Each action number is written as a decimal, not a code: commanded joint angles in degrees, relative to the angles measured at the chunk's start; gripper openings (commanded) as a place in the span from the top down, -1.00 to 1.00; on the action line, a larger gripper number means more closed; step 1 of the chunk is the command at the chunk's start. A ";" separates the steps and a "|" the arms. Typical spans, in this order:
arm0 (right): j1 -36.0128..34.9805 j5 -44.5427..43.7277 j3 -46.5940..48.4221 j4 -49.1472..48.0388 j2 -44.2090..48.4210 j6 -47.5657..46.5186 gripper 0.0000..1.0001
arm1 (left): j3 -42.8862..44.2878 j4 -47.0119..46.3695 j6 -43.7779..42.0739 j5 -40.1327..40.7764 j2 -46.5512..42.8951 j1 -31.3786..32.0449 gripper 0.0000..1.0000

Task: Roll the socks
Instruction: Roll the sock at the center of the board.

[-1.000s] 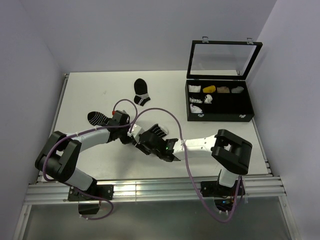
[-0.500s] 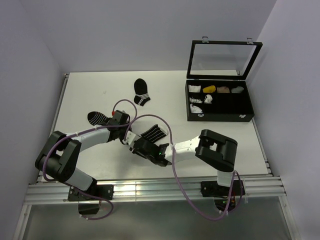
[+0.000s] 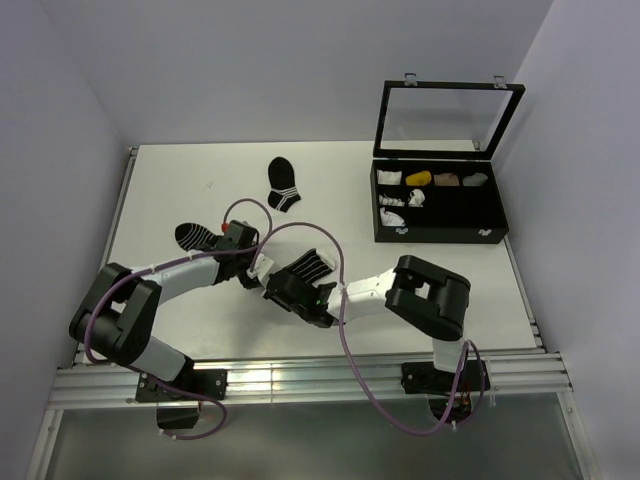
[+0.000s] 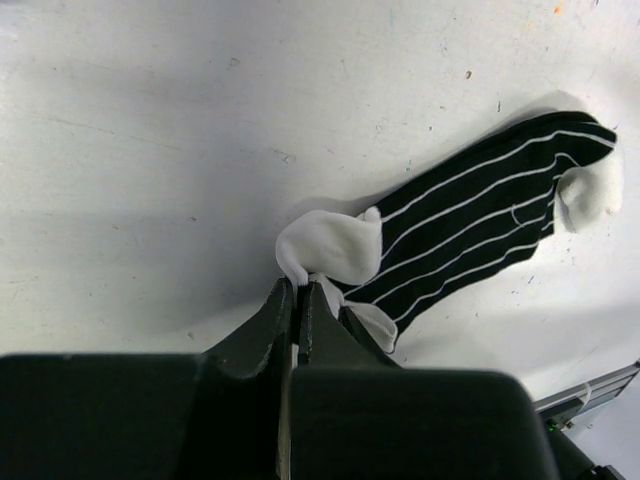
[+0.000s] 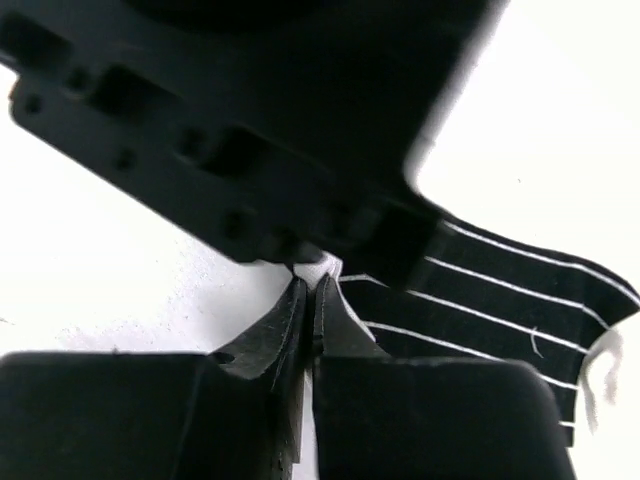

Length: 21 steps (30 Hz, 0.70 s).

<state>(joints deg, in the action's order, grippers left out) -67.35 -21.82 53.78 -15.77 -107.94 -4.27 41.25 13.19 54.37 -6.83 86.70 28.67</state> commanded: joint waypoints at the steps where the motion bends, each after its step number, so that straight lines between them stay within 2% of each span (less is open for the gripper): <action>1: 2.13 3.87 -2.71 2.76 1.33 3.92 1.00 | -0.91 0.61 2.32 0.68 -3.10 -0.80 0.99; 5: 3.98 11.52 -3.77 2.50 3.00 7.34 1.00 | -2.84 -1.32 4.69 1.03 -5.57 -1.42 0.86; 7: 6.08 15.21 -4.12 2.41 3.70 8.57 1.00 | -4.42 -2.03 6.53 1.29 -8.02 -1.77 0.58; 8: 6.88 19.76 -4.47 2.15 4.05 9.80 1.00 | -5.21 -2.72 7.15 1.73 -8.90 -1.86 0.27; 12: 12.06 31.82 -5.79 0.22 5.81 13.67 1.00 | -9.78 -5.71 10.14 4.01 -13.82 -2.39 -0.43; 14: 15.31 39.96 -6.58 -1.36 6.07 16.21 1.00 | -12.06 -6.59 10.76 4.72 -16.72 -2.74 -0.57; 16: 18.64 45.00 -7.45 -3.99 5.99 18.32 1.00 | -13.74 -9.04 11.55 5.33 -19.53 -2.83 -0.61; 21: 24.89 61.86 -9.30 -13.82 2.49 28.60 1.00 | -19.28 -17.05 11.20 4.46 -23.68 -2.83 -0.62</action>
<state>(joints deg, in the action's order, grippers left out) -45.19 25.47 45.56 -22.76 -103.68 16.47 23.83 3.79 65.21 -3.09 65.04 26.00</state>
